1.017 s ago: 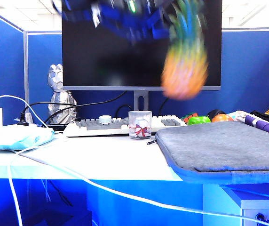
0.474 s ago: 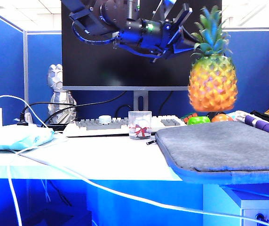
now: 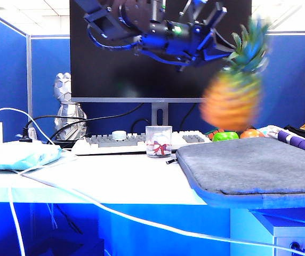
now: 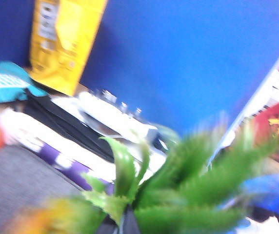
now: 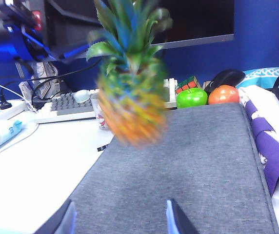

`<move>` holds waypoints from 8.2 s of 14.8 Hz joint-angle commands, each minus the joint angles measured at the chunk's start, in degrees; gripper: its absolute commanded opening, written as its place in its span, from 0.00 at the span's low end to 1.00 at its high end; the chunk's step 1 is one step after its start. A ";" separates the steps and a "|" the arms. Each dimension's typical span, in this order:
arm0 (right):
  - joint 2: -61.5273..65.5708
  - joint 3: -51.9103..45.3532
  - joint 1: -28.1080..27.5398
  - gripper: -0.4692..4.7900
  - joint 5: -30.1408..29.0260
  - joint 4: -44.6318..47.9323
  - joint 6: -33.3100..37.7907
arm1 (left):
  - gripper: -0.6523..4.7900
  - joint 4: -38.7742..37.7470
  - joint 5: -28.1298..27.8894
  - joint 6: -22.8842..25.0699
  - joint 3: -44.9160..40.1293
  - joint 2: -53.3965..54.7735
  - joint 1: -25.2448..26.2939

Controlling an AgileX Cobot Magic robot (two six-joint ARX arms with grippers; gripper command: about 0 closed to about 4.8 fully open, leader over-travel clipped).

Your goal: Pick up the pineapple and place it above the gray bag.

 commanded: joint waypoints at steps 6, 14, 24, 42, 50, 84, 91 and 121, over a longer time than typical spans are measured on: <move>0.02 -0.52 -0.02 0.57 0.02 -3.08 -0.37 | 0.11 2.73 1.64 -1.86 0.35 10.14 -0.33; 0.02 -0.52 -0.13 0.57 0.55 -3.08 -0.37 | 0.11 3.26 -1.27 0.37 1.05 10.12 0.85; 0.02 -0.52 -0.13 0.57 3.23 -2.69 -0.39 | 0.11 0.20 0.98 0.55 1.03 10.05 2.40; 0.02 -0.52 -0.13 0.57 3.63 -1.42 -0.42 | 1.00 -2.34 -2.95 0.26 1.07 9.99 3.65; 0.02 -0.52 -0.13 0.57 4.94 0.11 -0.61 | 1.00 -1.84 0.48 -2.75 1.05 6.84 5.25; -0.02 -0.52 0.13 0.57 1.99 8.85 2.89 | 1.00 -47.06 -36.89 24.00 -38.75 -84.70 14.29; -0.09 -0.50 0.07 0.57 -3.21 14.93 1.95 | 0.72 -30.16 -48.02 20.37 -82.90 -117.46 14.27; -0.63 -0.52 0.15 0.08 3.15 -3.58 -5.29 | 0.13 -19.93 -55.98 25.94 -102.03 -124.45 15.02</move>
